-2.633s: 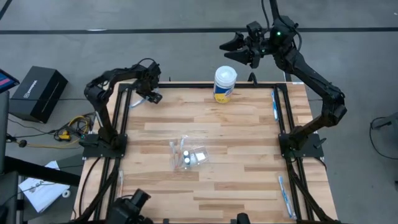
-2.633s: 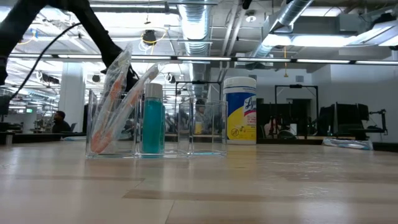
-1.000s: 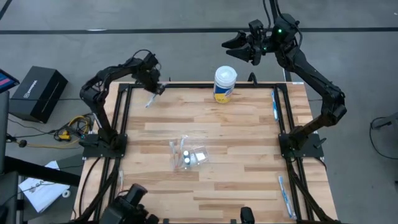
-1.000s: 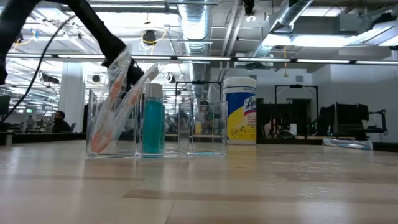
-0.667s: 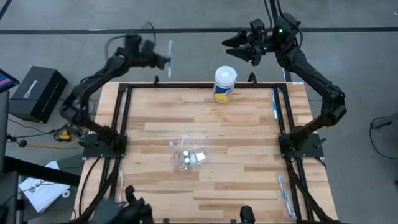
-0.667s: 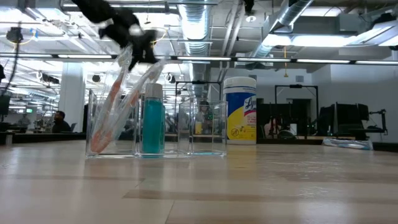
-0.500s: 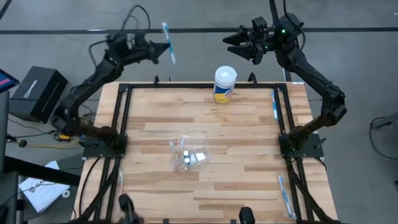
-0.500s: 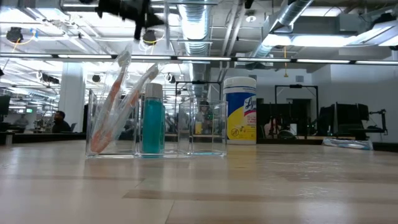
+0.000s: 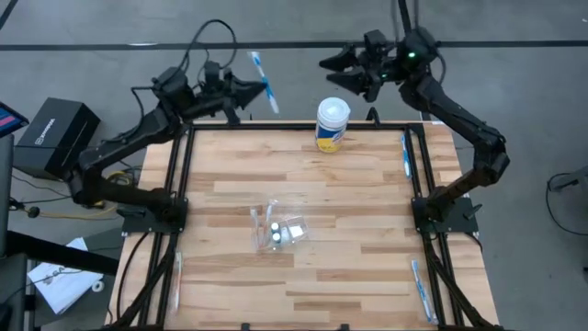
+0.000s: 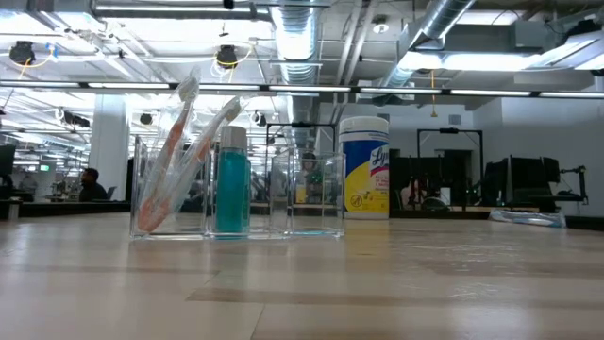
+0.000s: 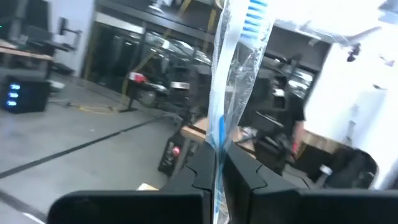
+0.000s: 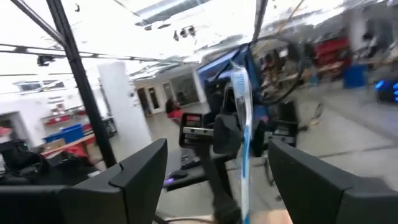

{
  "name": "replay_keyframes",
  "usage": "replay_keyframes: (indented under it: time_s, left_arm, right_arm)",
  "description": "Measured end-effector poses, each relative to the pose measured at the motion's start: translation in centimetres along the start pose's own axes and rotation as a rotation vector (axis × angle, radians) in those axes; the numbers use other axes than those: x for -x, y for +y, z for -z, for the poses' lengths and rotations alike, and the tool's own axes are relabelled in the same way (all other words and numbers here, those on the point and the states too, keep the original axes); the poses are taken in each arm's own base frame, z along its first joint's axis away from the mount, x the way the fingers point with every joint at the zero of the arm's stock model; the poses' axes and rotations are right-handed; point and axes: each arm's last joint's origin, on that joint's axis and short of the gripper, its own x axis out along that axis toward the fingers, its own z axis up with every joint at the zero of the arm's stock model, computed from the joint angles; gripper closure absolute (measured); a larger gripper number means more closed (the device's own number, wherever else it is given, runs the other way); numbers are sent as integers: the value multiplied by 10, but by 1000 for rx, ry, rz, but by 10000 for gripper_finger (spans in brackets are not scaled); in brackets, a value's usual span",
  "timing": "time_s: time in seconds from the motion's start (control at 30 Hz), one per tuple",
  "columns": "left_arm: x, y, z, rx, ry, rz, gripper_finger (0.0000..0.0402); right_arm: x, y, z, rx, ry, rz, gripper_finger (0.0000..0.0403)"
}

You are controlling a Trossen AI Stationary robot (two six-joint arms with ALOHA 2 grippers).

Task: Pick & Place toothbrushing station
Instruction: Put the left blue toothbrush into the transparent organizer

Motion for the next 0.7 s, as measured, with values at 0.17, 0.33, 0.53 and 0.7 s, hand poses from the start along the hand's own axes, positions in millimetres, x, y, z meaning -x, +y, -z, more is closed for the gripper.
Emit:
replay_keyframes:
  time_s: [0.17,0.33,0.53,0.7]
  left_arm:
    - [-14,-6,15,14,45,27,397]
    - [-18,-11,19,27,49,70,397]
    - [-17,-25,17,27,41,163,396]
    - [-16,-29,18,28,58,206,396]
  right_arm:
    - [-33,0,6,-74,51,-61,134]
    - [-62,5,-10,-57,46,-121,134]
    - [-89,1,-12,-58,134,-122,134]
    - [-107,-2,-6,-75,173,-140,134]
